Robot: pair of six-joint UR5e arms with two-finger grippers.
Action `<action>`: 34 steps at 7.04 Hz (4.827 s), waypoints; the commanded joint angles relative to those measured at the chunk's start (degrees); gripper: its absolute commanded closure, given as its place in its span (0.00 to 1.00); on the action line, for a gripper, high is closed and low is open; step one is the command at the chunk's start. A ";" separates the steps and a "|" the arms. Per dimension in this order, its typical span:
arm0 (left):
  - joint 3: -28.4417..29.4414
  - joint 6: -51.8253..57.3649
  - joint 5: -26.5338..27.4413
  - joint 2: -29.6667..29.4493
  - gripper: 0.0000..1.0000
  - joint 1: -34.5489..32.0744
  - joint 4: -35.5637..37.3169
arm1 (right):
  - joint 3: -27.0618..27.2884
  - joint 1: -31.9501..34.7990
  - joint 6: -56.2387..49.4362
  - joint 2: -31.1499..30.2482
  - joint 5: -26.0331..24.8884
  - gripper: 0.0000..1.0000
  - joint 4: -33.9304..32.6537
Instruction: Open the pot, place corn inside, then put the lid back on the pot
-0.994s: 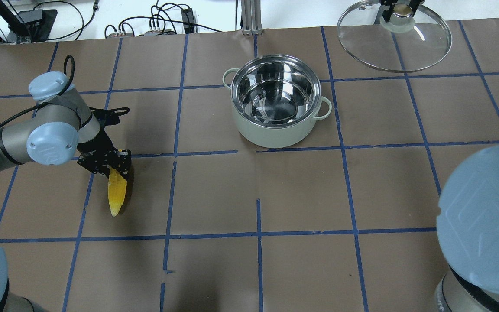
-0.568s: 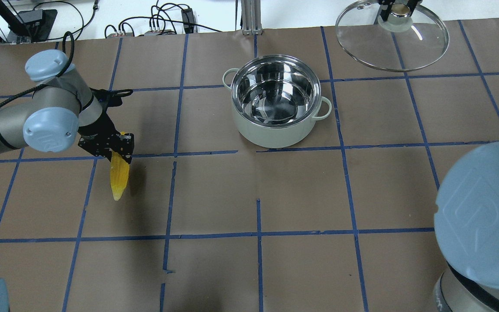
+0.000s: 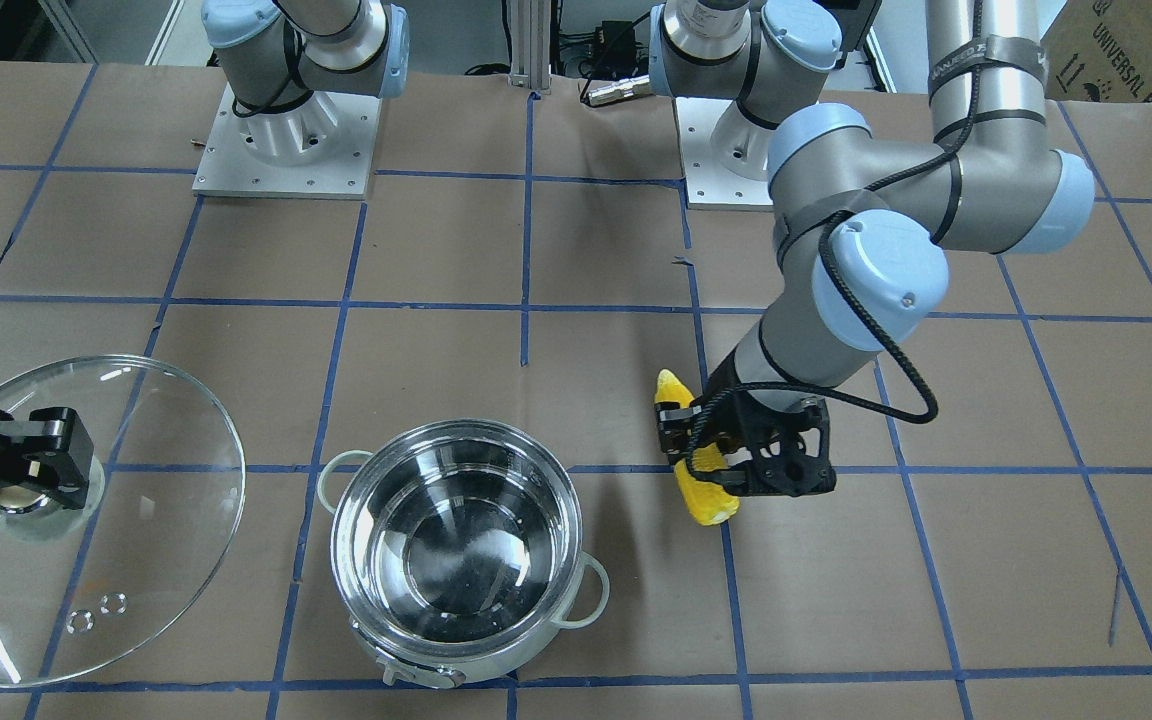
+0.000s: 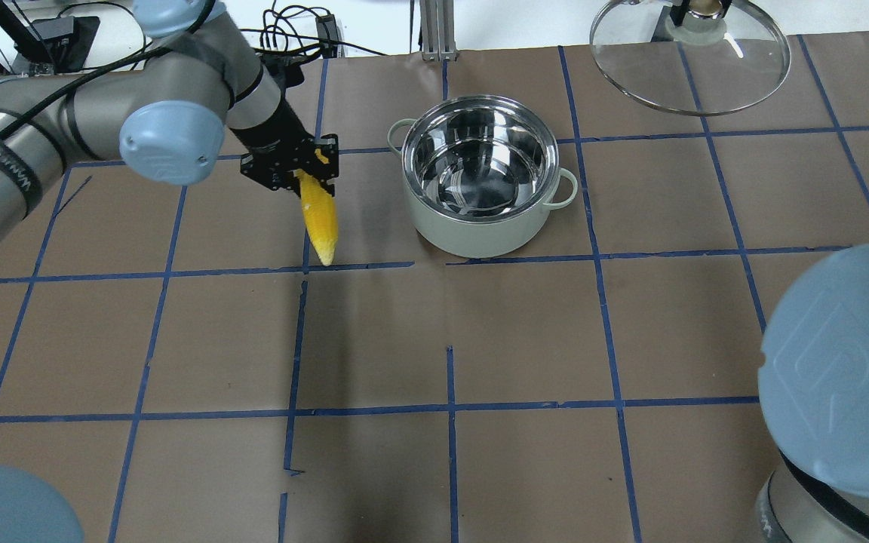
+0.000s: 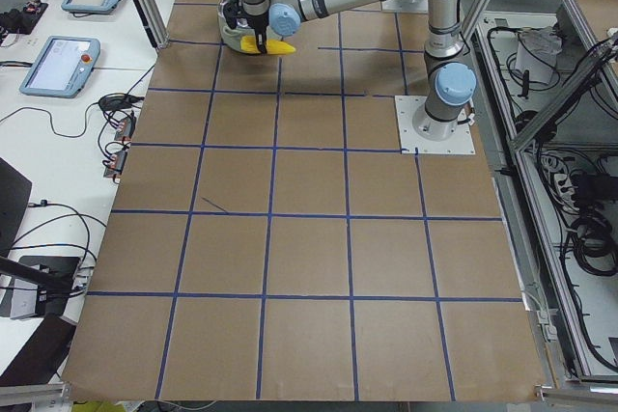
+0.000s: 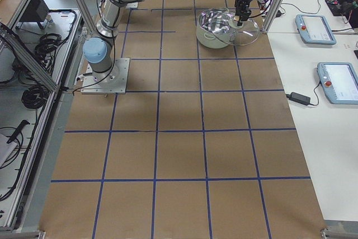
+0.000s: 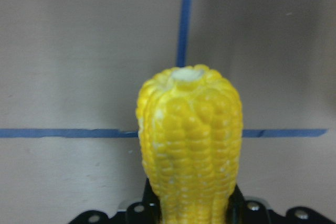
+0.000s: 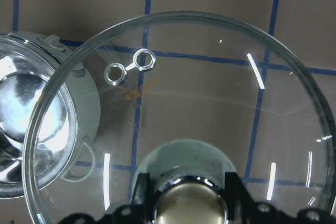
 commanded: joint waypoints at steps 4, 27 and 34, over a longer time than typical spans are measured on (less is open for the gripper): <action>24.19 -11.05 -0.51 -16.45 0.80 -12.29 -7.30 | -0.24 -0.10 0.10 0.30 0.03 0.93 0.02; 2.58 14.44 12.41 19.73 0.00 5.99 -24.87 | 7.49 19.59 22.60 7.96 -0.40 0.96 -14.39; 2.93 14.44 11.88 19.12 0.00 6.07 -24.87 | 9.34 20.20 22.95 7.60 -0.49 0.96 -16.24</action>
